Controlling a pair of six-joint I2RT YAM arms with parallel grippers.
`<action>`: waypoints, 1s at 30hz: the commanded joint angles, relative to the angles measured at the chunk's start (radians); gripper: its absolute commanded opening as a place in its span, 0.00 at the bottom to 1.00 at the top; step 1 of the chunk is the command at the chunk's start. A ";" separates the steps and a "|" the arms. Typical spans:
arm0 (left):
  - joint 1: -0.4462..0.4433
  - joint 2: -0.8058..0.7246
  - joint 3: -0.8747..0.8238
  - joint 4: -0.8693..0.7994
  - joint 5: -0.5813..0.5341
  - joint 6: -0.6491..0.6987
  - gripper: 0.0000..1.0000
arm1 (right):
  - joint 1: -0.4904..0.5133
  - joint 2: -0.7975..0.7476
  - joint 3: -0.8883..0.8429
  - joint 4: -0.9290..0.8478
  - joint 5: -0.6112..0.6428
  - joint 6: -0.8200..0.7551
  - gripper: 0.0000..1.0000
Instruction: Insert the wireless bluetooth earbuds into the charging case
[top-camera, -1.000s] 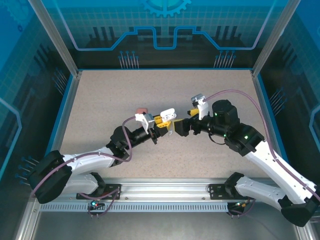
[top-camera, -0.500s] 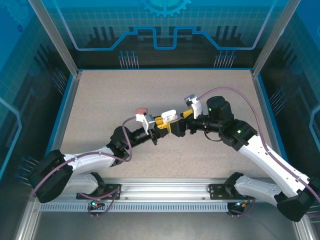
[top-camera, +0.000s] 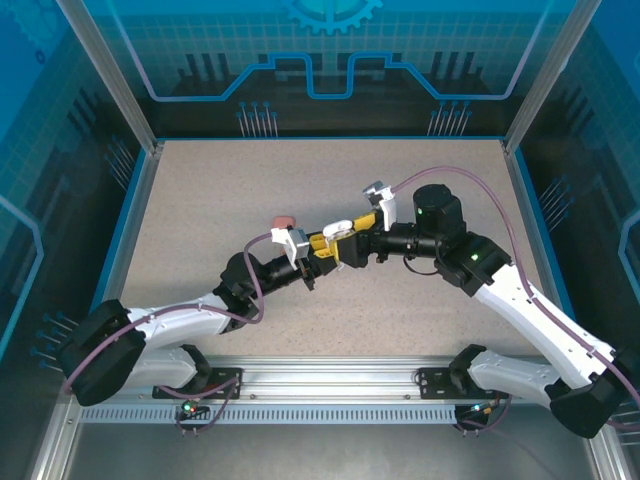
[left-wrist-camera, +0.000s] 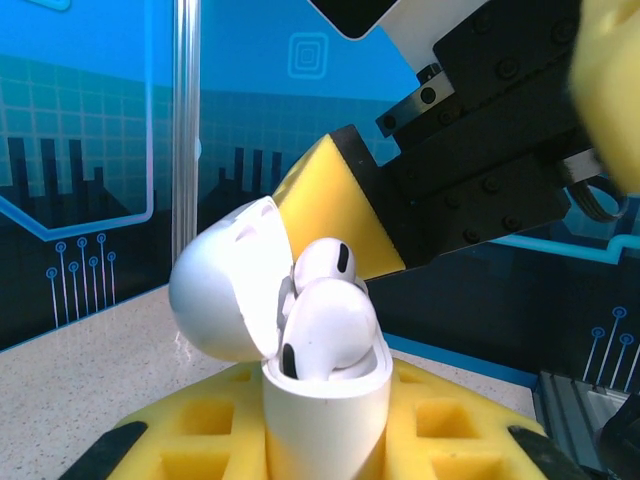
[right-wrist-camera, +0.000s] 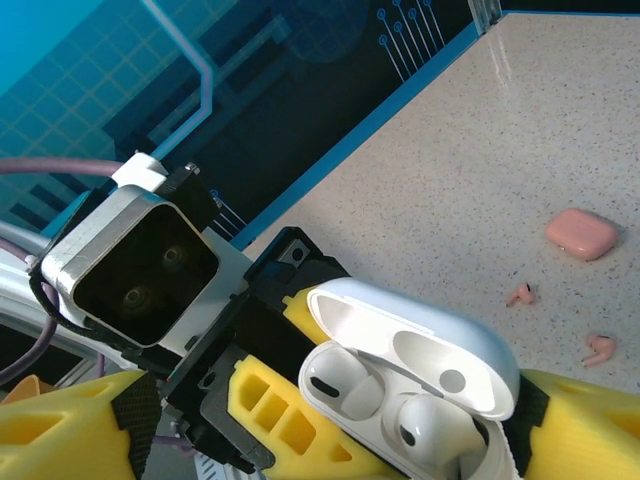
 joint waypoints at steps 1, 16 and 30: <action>-0.005 0.009 0.019 0.019 0.013 0.000 0.02 | -0.006 -0.018 0.031 0.031 -0.043 -0.007 0.86; -0.005 0.008 0.021 0.014 0.016 0.002 0.02 | -0.007 -0.053 0.018 -0.013 0.000 -0.047 0.85; -0.005 -0.053 -0.002 -0.026 0.059 0.017 0.02 | -0.053 -0.134 0.032 -0.197 0.164 -0.290 0.91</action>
